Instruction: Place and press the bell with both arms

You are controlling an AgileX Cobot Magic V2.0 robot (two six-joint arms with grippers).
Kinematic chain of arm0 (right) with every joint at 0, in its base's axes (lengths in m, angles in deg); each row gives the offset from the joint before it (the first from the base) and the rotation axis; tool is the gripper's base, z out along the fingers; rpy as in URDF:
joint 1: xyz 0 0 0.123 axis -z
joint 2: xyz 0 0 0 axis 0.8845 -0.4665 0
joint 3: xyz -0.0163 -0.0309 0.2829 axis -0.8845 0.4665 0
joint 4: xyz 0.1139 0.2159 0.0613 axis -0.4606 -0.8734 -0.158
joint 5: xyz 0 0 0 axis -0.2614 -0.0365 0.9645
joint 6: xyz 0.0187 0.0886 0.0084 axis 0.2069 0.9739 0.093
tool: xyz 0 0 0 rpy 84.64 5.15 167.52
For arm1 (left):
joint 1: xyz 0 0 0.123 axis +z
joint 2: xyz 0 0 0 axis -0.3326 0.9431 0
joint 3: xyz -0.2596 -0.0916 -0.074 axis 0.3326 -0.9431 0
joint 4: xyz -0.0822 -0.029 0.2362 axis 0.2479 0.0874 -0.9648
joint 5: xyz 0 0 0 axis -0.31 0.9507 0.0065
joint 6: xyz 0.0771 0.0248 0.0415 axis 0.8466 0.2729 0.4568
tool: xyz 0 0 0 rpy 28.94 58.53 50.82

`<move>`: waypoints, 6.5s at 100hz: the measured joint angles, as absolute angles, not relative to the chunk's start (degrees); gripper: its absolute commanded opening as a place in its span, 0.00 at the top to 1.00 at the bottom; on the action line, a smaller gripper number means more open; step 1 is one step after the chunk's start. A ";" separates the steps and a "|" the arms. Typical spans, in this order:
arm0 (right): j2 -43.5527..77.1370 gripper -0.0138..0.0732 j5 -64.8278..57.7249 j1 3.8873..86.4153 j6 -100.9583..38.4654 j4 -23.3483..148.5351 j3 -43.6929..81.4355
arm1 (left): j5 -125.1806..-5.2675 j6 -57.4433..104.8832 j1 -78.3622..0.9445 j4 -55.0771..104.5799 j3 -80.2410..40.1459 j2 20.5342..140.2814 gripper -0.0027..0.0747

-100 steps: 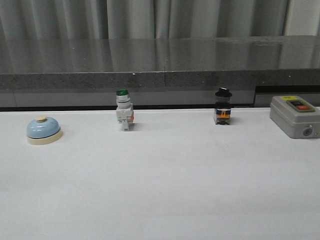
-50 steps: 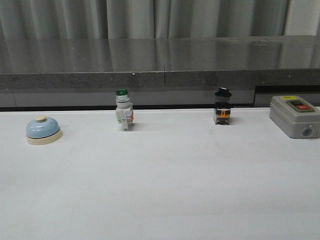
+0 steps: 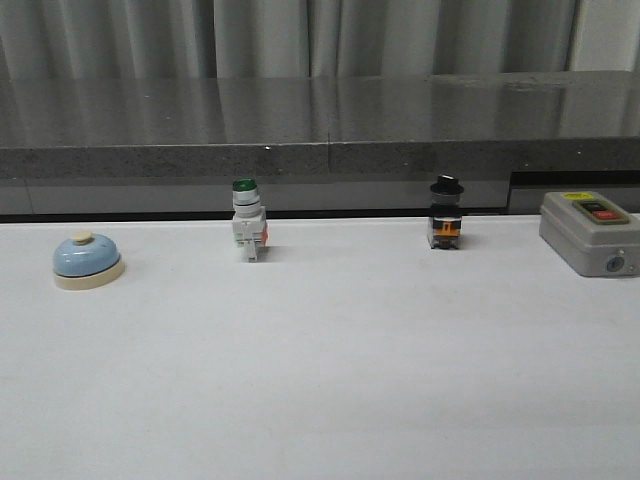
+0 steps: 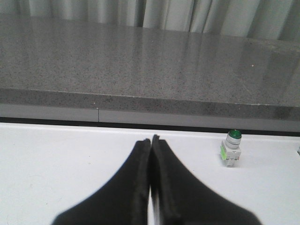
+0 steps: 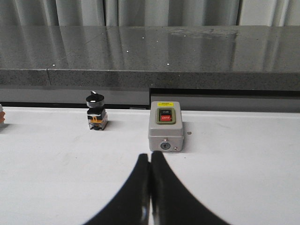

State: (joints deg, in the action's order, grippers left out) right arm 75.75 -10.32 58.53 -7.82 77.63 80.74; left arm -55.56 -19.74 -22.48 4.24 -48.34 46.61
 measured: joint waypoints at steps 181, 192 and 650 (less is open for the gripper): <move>75.75 0.92 -10.32 58.53 -7.82 77.63 80.74 | -43.29 -18.53 -25.13 3.63 -23.89 91.78 0.07; 75.75 0.92 -10.32 58.53 -7.82 77.63 80.74 | -43.43 -18.31 -27.28 3.63 -19.59 97.88 0.07; 75.75 0.92 -10.32 58.56 -7.82 77.63 80.74 | -41.79 -16.61 -60.31 4.15 10.26 143.40 0.07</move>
State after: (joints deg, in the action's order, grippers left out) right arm 75.75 -10.32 58.56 -7.82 77.63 80.74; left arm -41.79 -16.61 -60.31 4.15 10.26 143.40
